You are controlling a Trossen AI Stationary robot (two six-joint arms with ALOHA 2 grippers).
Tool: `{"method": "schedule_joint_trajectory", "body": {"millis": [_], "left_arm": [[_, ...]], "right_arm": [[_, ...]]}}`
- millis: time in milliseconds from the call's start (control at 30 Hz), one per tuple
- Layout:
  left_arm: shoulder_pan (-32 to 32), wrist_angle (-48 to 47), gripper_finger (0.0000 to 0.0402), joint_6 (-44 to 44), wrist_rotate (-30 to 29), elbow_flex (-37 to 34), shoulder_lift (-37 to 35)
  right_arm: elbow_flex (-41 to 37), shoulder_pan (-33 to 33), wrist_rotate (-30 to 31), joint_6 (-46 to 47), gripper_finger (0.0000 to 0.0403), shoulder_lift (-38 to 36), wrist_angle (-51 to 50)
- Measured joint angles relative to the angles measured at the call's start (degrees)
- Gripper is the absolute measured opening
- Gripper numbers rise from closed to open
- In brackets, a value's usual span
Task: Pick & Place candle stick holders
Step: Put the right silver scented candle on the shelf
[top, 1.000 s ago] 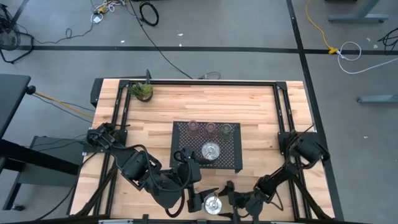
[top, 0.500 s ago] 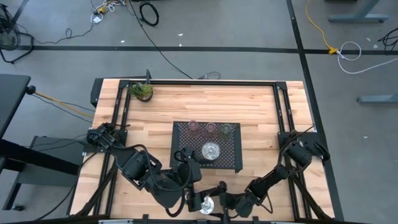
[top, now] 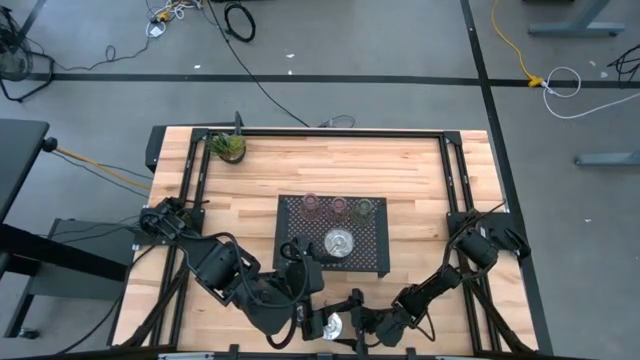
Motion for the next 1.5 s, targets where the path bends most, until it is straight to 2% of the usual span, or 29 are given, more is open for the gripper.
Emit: {"method": "schedule_joint_trajectory", "body": {"millis": [300, 600, 933, 1133, 1233, 1400, 1500], "left_arm": [[0.00, -0.13, 0.0390, 0.00, 0.00, -0.01, 0.00], [0.26, -0.15, 0.0390, 1.04, 0.23, -0.01, 0.00], [0.77, -0.15, 0.0390, 2.38, 5.15, -0.05, 0.24], [0.81, -0.11, 0.0390, 2.40, 6.03, -0.05, 0.24], [0.81, -0.07, 0.0390, 2.43, 6.05, -0.05, 0.24], [0.81, -0.09, 0.0390, 2.47, 6.05, -0.05, 0.24], [0.81, -0.13, 0.0390, 2.49, 6.05, -0.05, 0.24]], "right_arm": [[0.03, -0.13, 0.20, -1.36, 0.0380, 0.02, 4.94], [2.44, -2.05, 0.04, -2.26, 0.0380, 0.02, 2.19], [5.01, -3.11, -1.58, -4.55, 0.0380, -0.02, 2.07], [7.67, -4.72, -2.22, -4.57, 0.0380, -0.02, -2.71], [8.73, -5.34, -2.61, -4.36, 0.0365, -0.11, -4.99], [8.87, -5.79, -4.00, -3.94, 0.0298, -0.23, -5.59], [8.90, -5.79, -4.07, -3.98, 0.0294, -0.24, -6.05]]}}
